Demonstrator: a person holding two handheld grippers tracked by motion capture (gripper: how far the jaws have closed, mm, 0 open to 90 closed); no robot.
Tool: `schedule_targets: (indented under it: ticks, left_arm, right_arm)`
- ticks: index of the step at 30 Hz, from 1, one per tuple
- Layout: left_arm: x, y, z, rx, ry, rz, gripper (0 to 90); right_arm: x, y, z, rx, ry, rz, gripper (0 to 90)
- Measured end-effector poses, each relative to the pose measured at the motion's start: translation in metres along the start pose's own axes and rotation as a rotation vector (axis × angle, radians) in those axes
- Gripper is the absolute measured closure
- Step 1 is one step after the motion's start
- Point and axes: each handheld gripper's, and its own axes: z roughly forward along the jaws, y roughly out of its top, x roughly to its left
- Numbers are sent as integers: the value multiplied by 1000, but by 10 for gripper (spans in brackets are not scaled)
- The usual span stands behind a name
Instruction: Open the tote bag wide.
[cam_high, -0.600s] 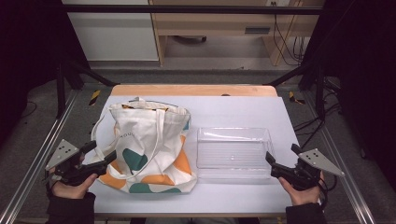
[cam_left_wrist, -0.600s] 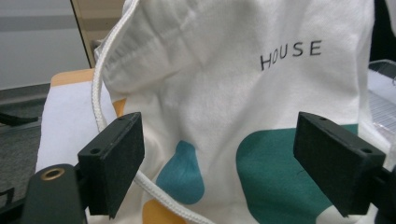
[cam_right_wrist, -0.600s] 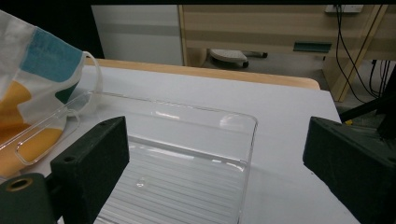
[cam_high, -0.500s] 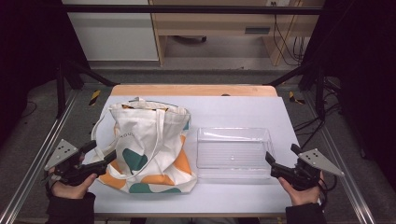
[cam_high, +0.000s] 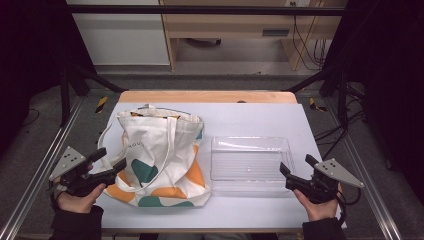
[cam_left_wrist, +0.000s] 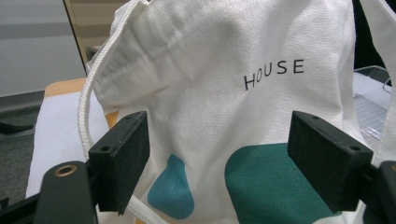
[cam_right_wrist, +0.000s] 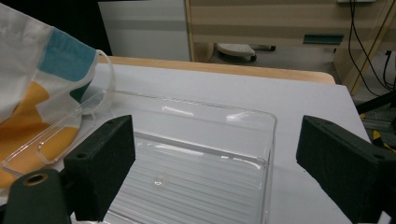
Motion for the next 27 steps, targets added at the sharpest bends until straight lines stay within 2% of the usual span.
schedule_targets:
  ticks: [6, 18, 22, 27]
  left_arm:
    - [-2, 3, 1, -2, -2, 6, 232]
    - [-7, 5, 10, 10, 28, 8, 303]
    - [-9, 4, 13, 26, 38, 20, 340]
    - [-8, 2, 17, 49, 43, 13, 402]
  right_arm:
    - [8, 3, 2, 6, 23, -14, 146]
    - [25, 10, 8, 7, 78, -37, 190]
    - [33, 12, 9, 2, 97, -46, 208]
    - [41, 14, 12, 8, 121, -54, 223]
